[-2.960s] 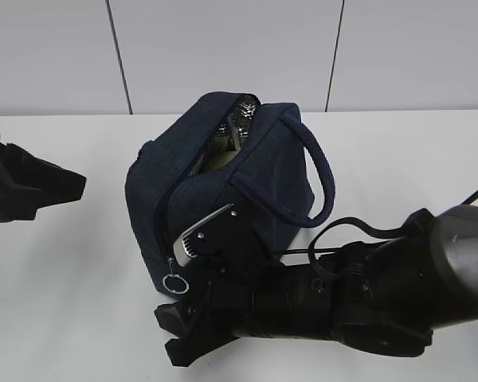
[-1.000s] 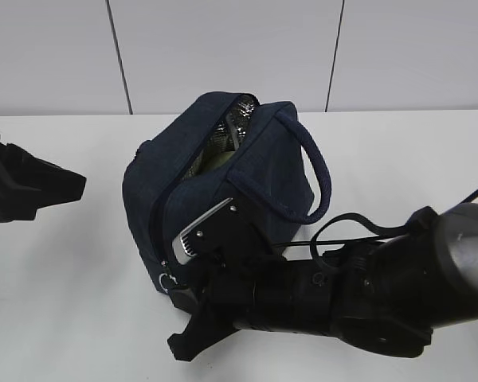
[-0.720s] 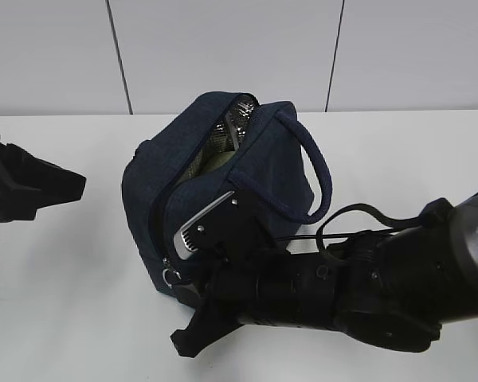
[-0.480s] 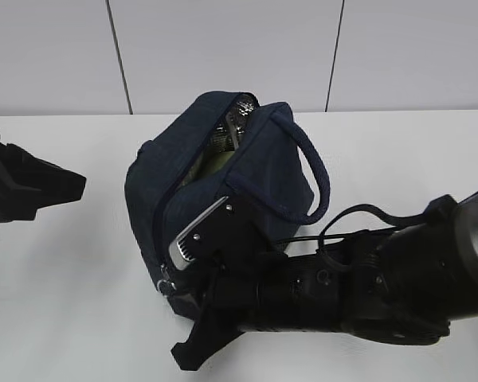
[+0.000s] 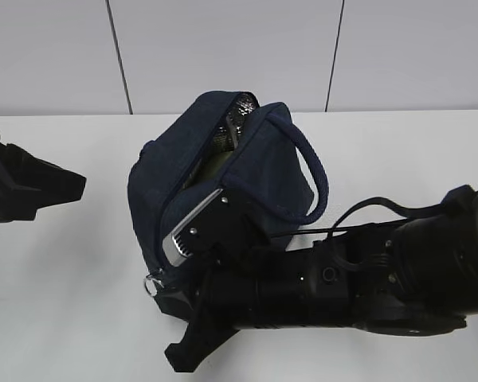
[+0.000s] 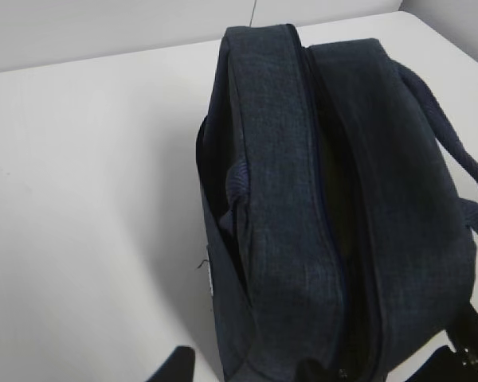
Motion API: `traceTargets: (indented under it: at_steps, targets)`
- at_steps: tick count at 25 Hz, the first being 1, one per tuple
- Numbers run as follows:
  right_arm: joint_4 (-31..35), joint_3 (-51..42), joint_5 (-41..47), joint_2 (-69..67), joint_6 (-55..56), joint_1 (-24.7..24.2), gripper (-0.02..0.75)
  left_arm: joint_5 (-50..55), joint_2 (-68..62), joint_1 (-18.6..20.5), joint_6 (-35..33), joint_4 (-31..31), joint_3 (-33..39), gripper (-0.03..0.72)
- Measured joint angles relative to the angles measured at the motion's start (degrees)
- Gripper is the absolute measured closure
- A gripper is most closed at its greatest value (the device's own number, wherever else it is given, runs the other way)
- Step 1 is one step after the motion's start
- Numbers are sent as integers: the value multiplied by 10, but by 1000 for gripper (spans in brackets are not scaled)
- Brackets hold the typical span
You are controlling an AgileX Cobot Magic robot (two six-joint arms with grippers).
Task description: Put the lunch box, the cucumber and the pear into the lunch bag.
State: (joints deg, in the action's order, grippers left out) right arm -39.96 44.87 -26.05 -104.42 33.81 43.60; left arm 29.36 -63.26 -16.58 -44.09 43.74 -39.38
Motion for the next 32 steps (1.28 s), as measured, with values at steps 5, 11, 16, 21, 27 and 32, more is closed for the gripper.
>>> traceTargets:
  at_steps: [5,11,16,21,27,32]
  targets:
    - [1,0,20,25,2,0,738,0,0,0,0,-1,0,447]
    - [3,5,32,48,2,0,738,0,0,0,0,-1,0,447]
    - [3,44,74,52,3,0,738,8,0,0,0,-1,0,447]
    - [3,82,105,54,3,0,738,19,-9,0,0,-20,0,447]
    - [3,94,121,72,3,0,738,22,-59,0,-12,-27,0,447]
    - [-8,97,142,79,3,0,738,-29,-85,0,-119,65,22,447]
